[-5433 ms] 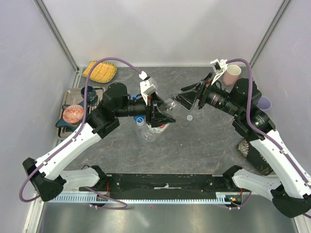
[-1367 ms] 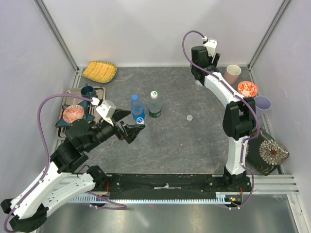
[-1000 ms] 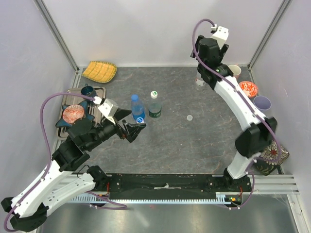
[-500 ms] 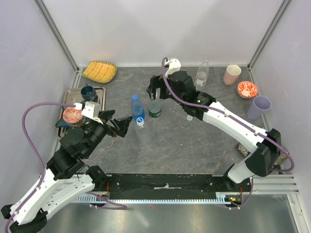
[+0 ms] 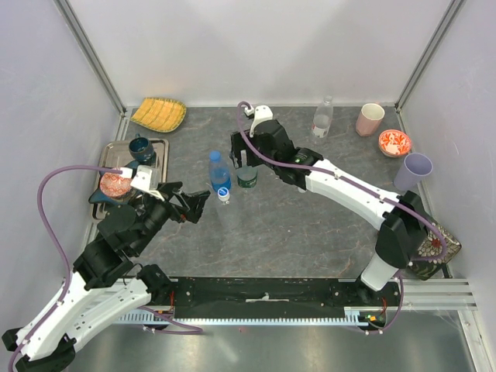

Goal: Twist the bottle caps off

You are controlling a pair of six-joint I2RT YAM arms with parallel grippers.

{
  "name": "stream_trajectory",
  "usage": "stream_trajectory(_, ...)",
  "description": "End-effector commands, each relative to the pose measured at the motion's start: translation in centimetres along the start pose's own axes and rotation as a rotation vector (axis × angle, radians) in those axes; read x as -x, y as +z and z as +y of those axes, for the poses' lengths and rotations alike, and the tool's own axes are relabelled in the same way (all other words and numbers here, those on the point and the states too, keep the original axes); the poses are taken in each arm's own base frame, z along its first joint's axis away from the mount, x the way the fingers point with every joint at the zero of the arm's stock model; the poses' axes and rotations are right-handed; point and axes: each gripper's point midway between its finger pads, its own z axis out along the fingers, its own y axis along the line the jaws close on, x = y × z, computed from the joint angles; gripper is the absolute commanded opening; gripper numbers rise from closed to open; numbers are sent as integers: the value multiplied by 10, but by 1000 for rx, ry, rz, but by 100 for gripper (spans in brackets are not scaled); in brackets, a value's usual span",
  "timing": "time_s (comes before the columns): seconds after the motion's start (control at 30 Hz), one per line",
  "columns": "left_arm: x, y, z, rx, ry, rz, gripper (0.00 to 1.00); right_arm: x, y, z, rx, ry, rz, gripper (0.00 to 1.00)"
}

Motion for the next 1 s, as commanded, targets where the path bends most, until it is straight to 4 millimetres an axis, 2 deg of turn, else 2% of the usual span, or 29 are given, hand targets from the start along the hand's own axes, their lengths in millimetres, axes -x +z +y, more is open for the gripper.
stream_trajectory(0.0,-2,2,-3,-7,-32,7,99,4,9,-6,-47,3,-31,89)
stream_trajectory(0.37,-7,5,-4,-13,-22,24,99,-5,23,-17,-109,-1,-27,77)
stream_trajectory(0.47,-9,6,-4,-12,-19,32,98,-9,27,-16,-108,0,-22,65)
stream_trajectory(0.5,-8,6,-4,-13,-19,29,98,-10,28,-17,-107,2,-22,56)
stream_trajectory(0.53,-9,6,-4,-14,-16,31,98,-11,28,-17,-110,3,-20,51)
stream_trajectory(0.6,-8,7,-4,-14,-13,29,98,-7,22,-20,-127,15,-36,43)
stream_trajectory(0.63,-6,8,-6,-19,-13,21,98,-8,17,-27,-153,21,-43,42)
stream_trajectory(0.67,-5,8,-5,-18,-3,18,98,5,3,-28,-165,37,-80,41)
stream_trajectory(0.73,4,10,-8,-26,2,-9,98,10,-15,-38,-201,62,-106,39)
stream_trajectory(0.77,6,12,-9,-27,20,-14,98,29,-37,-43,-221,84,-162,38)
stream_trajectory(0.83,18,14,-11,-29,35,-46,98,36,-61,-50,-243,91,-180,36)
stream_trajectory(0.87,24,19,-13,-29,57,-60,98,54,-85,-50,-232,102,-226,36)
stream_trajectory(0.9,35,19,-15,-32,65,-82,98,54,-96,-54,-241,92,-217,35)
stream_trajectory(0.97,51,25,-20,-35,84,-121,100,76,-128,-52,-217,92,-262,34)
